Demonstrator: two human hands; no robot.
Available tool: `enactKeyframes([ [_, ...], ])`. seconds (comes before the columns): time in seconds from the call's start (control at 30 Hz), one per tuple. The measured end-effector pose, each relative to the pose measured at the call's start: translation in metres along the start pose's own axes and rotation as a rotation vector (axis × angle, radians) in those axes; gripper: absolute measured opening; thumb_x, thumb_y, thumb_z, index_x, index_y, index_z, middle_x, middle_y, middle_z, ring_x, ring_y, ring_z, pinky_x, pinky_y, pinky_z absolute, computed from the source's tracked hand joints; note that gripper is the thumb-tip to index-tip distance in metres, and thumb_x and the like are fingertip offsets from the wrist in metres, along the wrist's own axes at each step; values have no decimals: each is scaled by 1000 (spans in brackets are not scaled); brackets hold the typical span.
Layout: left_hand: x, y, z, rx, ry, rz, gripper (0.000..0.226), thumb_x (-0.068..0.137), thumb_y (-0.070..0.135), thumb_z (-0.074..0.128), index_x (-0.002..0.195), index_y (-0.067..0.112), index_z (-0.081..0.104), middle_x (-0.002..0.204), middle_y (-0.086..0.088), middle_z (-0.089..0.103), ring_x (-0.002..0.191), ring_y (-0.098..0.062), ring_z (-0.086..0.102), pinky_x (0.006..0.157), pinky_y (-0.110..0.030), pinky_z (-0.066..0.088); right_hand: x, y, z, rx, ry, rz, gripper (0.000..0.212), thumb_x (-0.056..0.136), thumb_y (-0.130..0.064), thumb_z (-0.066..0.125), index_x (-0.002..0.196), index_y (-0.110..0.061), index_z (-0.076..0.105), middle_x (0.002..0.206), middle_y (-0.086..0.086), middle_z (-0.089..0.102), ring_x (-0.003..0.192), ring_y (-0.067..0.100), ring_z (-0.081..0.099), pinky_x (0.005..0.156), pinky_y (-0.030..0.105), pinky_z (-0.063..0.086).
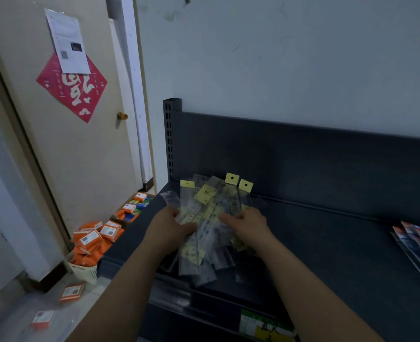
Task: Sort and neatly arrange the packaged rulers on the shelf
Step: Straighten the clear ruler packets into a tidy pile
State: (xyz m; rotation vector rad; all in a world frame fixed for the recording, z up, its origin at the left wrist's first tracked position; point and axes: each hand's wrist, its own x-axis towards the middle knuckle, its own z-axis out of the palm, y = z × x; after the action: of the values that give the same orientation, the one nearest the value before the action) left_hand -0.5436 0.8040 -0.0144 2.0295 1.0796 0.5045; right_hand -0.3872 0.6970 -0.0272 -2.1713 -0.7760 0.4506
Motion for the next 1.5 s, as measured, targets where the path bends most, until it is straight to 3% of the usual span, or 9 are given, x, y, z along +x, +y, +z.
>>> enactKeyframes([
  [0.13, -5, 0, 3, -46, 0, 62, 30, 84, 27, 71, 102, 18, 49, 92, 7, 51, 80, -8, 48, 56, -15, 33, 3, -9, 12, -47, -44, 33, 52, 61, -62, 72, 32, -23, 54, 82, 4, 47, 83, 25, 59, 79, 38, 55],
  [0.23, -6, -3, 2, -73, -6, 59, 30, 86, 25, 69, 102, 20, 45, 93, 8, 50, 76, -4, 46, 57, -15, 34, -1, -7, 3, 211, -58, 70, 30, 77, -33, 76, 58, -13, 63, 69, 7, 57, 63, 19, 59, 61, 31, 53],
  [0.37, -6, -3, -2, -23, 8, 45, 34, 86, 29, 68, 110, 19, 46, 105, 2, 53, 91, -14, 53, 75, -28, 41, 3, 8, -30, 447, 31, 122, 12, 86, -14, 66, 77, -5, 65, 85, 14, 67, 72, 23, 61, 68, 34, 52],
  [0.5, -2, -2, 2, 83, -40, 67, 60, 78, 42, 70, 127, 15, 46, 122, 0, 53, 113, -24, 54, 87, -31, 44, 3, 26, -47, 405, 124, 163, 10, 90, -11, 55, 87, -4, 61, 93, 20, 68, 78, 28, 66, 72, 41, 56],
  [0.6, -2, 3, 10, 284, -41, 70, 89, 76, 59, 66, 145, 16, 31, 146, -12, 34, 133, -34, 35, 106, -44, 37, -6, 22, -41, 387, 19, 164, 17, 93, -9, 49, 82, -1, 59, 67, 16, 62, 57, 24, 58, 62, 37, 53],
  [0.7, -4, 6, 18, 368, -81, 97, 104, 75, 64, 64, 153, 18, 11, 157, -11, 16, 141, -35, 22, 110, -46, 28, -13, 11, -29, 209, -81, 84, 28, 79, -33, 73, 74, -6, 67, 60, 9, 50, 52, 18, 46, 51, 27, 39],
  [0.97, 4, -5, 22, 351, -65, 129, 90, 83, 57, 58, 152, 19, 14, 155, -11, 23, 138, -38, 26, 108, -46, 30, -8, 2, -16, 71, -77, 136, 30, 65, -25, 86, 68, -10, 60, 66, 3, 58, 57, 15, 56, 49, 24, 42],
  [1.17, 8, -11, 18, 324, -79, 144, 87, 84, 56, 57, 152, 18, 18, 152, -10, 27, 136, -34, 33, 107, -44, 35, -10, 0, -13, 17, -53, 73, 59, 58, -42, 87, 105, -24, 54, 100, -7, 57, 92, 17, 60, 83, 39, 55],
  [1.5, 4, -12, 17, 293, -81, 175, 83, 87, 50, 55, 152, 15, 17, 155, -8, 24, 138, -30, 31, 108, -39, 32, -9, 1, -10, 168, -66, 139, 17, 73, -23, 79, 77, -11, 67, 79, 6, 69, 67, 18, 63, 65, 32, 53],
])
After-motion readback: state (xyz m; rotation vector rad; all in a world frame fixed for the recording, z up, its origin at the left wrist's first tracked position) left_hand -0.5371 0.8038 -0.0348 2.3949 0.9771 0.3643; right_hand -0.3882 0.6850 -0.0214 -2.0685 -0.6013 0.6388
